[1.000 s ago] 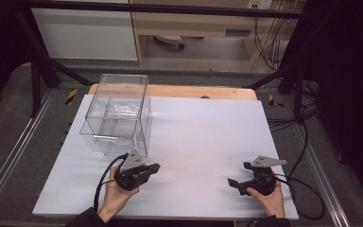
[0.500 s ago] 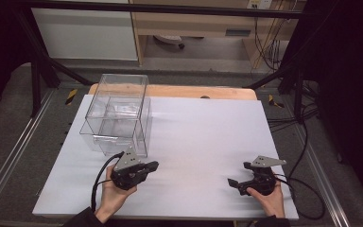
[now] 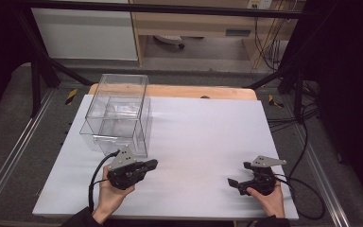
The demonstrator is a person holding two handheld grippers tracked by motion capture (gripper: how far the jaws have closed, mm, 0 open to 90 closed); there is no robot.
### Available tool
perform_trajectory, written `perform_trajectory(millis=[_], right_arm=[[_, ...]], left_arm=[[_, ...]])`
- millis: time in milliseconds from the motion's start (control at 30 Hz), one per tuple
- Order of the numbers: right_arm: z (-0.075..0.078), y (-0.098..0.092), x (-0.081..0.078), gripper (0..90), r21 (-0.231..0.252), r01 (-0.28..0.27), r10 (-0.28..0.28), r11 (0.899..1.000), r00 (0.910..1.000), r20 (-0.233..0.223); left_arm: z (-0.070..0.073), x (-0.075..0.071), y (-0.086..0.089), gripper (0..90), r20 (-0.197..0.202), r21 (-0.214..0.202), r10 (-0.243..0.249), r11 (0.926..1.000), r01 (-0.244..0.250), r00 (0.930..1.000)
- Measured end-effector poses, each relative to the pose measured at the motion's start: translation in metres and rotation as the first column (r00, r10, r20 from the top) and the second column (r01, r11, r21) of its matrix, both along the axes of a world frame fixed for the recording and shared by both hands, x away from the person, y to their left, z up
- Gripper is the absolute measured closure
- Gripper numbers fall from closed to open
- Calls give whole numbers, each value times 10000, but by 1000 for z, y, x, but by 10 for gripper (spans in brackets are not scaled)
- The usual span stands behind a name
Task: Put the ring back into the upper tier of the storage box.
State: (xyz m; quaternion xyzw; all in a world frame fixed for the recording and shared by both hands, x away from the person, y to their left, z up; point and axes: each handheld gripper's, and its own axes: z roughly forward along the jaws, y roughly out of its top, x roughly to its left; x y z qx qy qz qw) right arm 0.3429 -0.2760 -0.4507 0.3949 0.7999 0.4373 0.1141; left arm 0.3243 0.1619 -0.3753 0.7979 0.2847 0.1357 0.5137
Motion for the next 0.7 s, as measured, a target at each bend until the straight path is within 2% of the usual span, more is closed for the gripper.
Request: perform_trajectory(millis=[267,700], right_arm=[[0,0,0,5,-15,6,-5,10000,10000,29],[0,0,0,5,-13,31,-31,10000,10000,7]], left_arm=[[5,-2,2,877,115,-163,-36,9999,38,9999],[19,-6,11,877,377,-733,131,9973,-103,9992]])
